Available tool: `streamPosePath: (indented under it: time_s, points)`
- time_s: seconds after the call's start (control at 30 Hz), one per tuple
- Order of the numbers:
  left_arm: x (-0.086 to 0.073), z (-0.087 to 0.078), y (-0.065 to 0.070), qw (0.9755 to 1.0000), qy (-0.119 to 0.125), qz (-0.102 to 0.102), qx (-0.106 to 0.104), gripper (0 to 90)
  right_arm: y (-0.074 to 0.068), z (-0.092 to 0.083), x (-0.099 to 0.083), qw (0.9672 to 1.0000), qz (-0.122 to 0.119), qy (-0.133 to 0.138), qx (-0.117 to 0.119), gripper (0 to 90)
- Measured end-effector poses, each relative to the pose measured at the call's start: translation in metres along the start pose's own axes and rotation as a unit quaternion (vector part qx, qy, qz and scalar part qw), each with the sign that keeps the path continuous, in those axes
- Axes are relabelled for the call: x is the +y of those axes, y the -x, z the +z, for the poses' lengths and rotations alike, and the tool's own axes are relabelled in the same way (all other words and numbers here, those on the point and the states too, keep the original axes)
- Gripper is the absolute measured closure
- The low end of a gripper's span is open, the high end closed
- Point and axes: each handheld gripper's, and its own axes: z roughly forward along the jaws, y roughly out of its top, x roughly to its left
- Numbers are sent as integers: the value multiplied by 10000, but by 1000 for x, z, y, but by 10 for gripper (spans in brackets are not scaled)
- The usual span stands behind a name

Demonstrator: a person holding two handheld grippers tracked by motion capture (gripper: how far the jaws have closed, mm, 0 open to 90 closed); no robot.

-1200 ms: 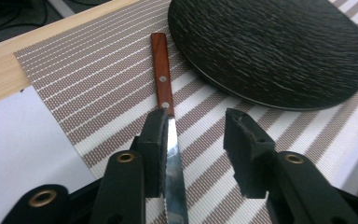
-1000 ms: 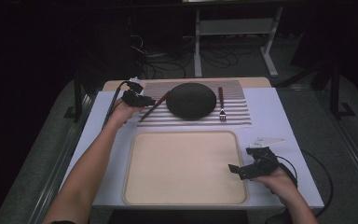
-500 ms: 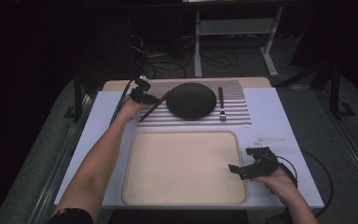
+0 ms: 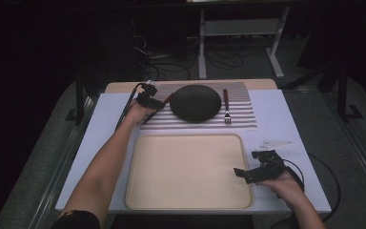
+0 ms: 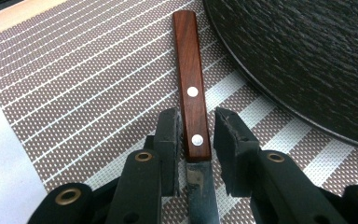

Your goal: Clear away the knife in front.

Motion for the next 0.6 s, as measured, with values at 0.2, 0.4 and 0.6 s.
streamPosePath:
  time_s: [0.2,0.4,0.6]
  points:
    - [0,0,1,10000,-8,-10,34,721,1,0,0,10000,15,8,-4,0]
    - [0,0,2,9999,-39,44,88,746,1,-1,-1,10000,26,14,-11,0]
    - [0,0,3,10000,-45,-14,85,770,1,-1,-1,10000,26,8,-11,0]
